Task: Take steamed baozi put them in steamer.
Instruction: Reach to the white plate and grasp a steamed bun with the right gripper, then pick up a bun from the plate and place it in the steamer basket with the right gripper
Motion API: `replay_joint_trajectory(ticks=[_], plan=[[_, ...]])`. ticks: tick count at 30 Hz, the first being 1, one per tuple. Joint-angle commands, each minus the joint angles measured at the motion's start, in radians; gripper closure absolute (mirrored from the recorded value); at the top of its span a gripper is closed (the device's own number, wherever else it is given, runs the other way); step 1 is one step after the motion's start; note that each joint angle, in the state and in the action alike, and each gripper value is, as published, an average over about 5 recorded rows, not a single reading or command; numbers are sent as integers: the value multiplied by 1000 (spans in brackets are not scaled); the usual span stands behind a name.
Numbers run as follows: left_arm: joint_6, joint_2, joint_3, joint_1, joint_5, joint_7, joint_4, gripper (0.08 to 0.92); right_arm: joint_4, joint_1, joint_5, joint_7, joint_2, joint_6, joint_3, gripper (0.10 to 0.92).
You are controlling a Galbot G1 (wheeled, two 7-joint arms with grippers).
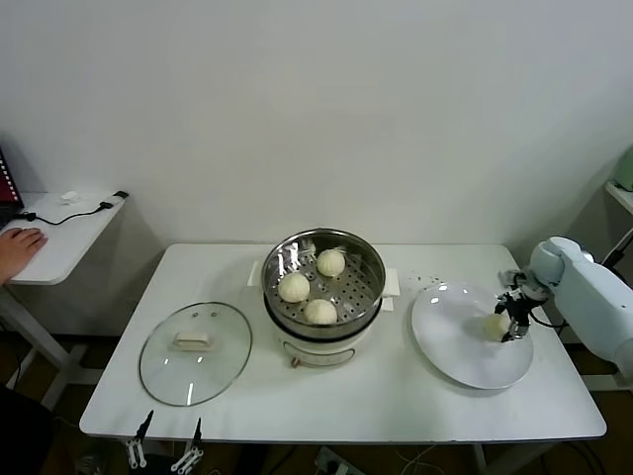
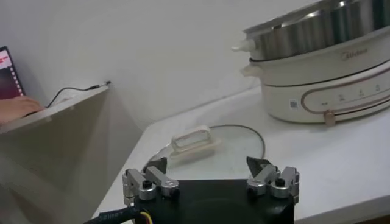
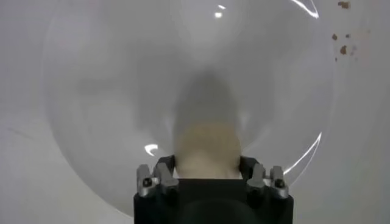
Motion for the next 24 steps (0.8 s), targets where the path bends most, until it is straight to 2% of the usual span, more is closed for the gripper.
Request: replay_joint_trajectory(ticks=[1,8,12,20,24], plan=[[-2,1,-1,1,1,0,0,177,-36,-1,-13,-3,17,8,29,384],[-3,1,-1,2,2,0,-1,177,-29,19,12,-10,10,4,15,447],[-4,2,-1,2,1,-1,-3,177,14,52,81,-12,-15,-19,-44,470],[-9,1,15,3,0,0,-4,177,150,337,441,-2,-58,-131,-403,469],[-11,0,33,7,-1,2,-11,177,220,557,705,28,-25,-211,-658,466]])
